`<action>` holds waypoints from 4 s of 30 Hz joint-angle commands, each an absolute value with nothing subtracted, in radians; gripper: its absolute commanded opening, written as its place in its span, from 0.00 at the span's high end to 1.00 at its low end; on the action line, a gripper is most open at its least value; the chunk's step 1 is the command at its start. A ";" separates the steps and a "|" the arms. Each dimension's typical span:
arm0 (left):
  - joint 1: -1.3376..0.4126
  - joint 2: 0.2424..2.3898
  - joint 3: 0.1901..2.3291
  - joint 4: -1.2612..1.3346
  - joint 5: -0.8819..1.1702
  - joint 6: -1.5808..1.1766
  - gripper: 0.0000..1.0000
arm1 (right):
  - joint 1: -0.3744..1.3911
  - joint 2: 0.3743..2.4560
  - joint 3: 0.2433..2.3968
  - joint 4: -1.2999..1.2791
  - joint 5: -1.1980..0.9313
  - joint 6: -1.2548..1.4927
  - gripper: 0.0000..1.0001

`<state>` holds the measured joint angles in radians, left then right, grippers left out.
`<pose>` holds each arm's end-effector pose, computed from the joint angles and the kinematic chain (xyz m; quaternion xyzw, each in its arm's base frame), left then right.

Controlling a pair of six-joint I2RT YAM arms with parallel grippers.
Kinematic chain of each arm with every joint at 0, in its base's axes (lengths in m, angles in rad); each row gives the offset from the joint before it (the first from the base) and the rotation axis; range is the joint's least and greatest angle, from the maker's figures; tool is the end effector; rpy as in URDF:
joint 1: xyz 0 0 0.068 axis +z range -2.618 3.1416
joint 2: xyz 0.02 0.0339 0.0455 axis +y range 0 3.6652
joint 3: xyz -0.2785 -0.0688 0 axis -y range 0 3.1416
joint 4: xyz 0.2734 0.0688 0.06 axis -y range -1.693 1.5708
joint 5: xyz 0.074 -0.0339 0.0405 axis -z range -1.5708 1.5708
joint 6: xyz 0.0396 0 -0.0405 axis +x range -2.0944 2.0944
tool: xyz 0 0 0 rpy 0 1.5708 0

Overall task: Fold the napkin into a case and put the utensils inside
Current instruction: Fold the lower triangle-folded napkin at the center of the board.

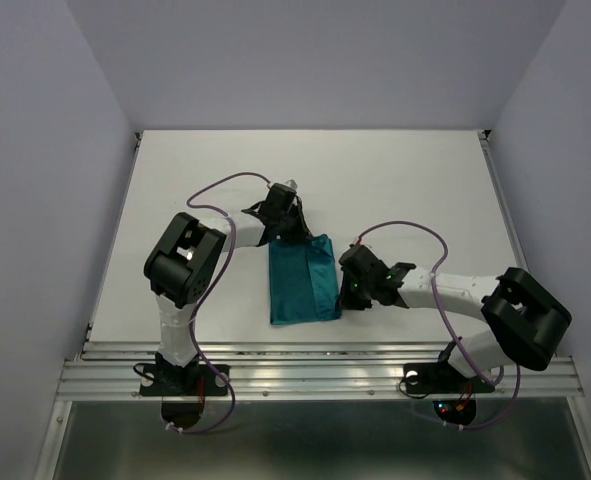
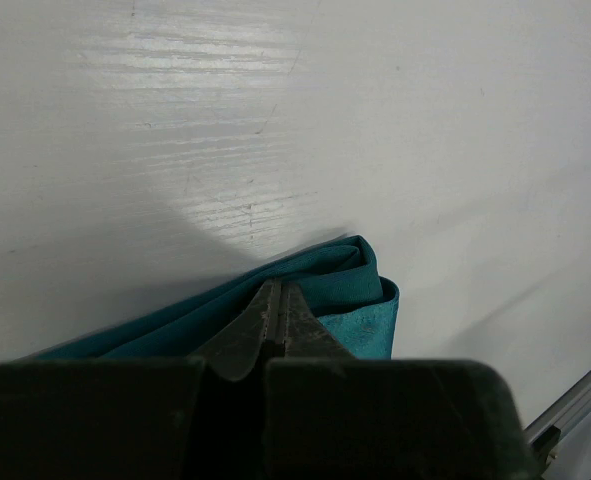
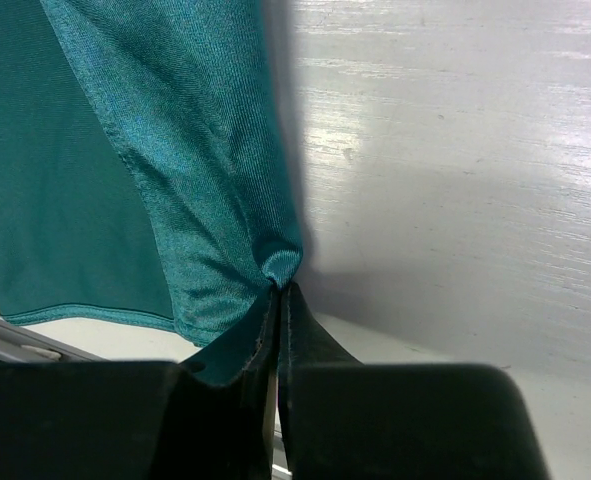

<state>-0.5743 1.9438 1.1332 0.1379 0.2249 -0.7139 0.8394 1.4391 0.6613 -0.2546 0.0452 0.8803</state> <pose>0.3658 -0.2472 0.1459 -0.0138 0.8964 -0.3399 0.2842 0.1874 0.2061 0.1430 0.0257 0.9634 0.1873 0.1900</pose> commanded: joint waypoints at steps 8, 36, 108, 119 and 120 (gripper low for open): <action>-0.572 1.898 1.167 0.100 0.190 -0.675 0.86 | 0.850 1.448 0.681 -0.341 0.123 0.856 0.68; -0.572 1.617 1.088 -0.121 -0.008 -0.637 0.42 | 1.019 1.434 0.883 -0.531 0.371 0.785 0.48; -0.594 1.514 0.638 0.132 0.206 -0.749 1.00 | 1.074 1.517 1.080 -0.526 0.422 0.698 0.45; -0.594 1.517 0.678 0.106 0.184 -0.730 1.00 | 0.741 1.541 1.130 -0.388 0.267 0.606 0.67; -0.594 1.520 0.683 0.104 0.184 -0.730 1.00 | 0.701 1.561 1.140 -0.385 0.247 0.600 0.75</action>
